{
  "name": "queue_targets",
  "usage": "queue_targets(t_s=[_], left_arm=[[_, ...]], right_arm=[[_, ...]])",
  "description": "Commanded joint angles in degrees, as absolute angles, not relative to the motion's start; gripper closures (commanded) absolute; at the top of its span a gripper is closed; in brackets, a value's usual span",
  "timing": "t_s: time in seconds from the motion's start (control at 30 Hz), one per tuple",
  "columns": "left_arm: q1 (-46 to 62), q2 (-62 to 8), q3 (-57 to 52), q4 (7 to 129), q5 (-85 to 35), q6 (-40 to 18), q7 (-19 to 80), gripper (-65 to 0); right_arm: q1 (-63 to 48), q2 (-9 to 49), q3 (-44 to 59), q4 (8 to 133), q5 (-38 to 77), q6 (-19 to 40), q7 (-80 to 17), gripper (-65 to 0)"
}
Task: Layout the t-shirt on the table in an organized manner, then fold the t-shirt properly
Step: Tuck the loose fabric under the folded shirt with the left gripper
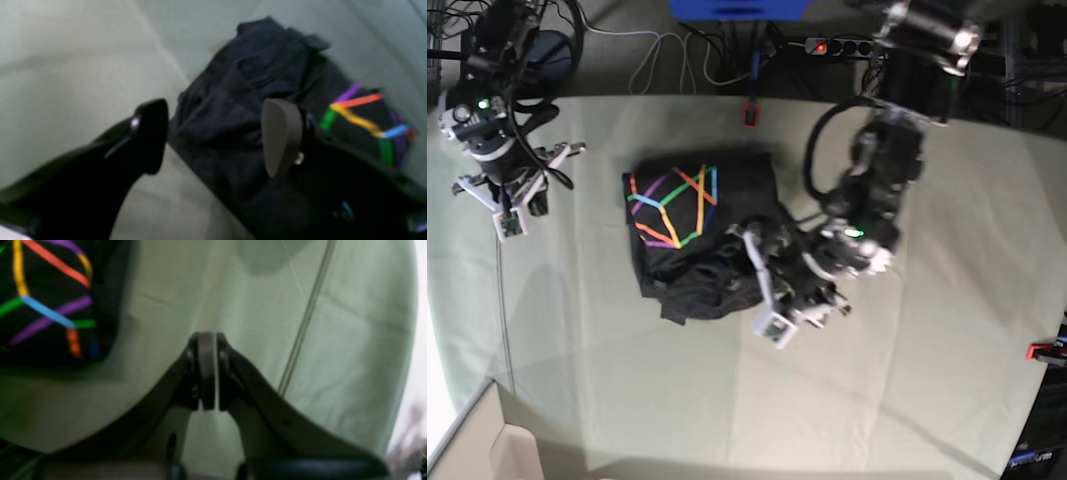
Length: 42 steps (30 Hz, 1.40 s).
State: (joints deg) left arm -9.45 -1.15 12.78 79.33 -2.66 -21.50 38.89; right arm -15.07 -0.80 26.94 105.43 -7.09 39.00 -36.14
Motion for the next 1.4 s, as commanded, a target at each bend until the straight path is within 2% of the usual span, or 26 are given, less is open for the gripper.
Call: queue_targets(t_s=[0.0, 0.23, 1.07, 1.37], left_arm=[[-10.33, -0.04, 12.62, 79.34, -1.89, -21.76, 37.76, -44.8], [-11.30, 2.33, 12.53, 72.75, 2.15, -21.76, 34.42, -65.0], [-17.71, 2.51, 12.44, 56.04, 1.89, -21.93, 24.13, -65.0], [-20.62, 1.54, 12.53, 55.87, -5.93, -21.93, 24.22, -65.0]], right_arm=[[-14.90, -0.48, 26.95, 106.33, -6.37, 40.00, -34.95, 0.0], [-15.69, -0.48, 27.03, 106.33, -6.37, 40.00, -34.95, 0.0], [-15.52, -0.48, 27.03, 106.33, -6.37, 40.00, -34.95, 0.0], [-15.43, 0.84, 27.03, 106.24, -6.37, 40.00, -34.95, 0.0]])
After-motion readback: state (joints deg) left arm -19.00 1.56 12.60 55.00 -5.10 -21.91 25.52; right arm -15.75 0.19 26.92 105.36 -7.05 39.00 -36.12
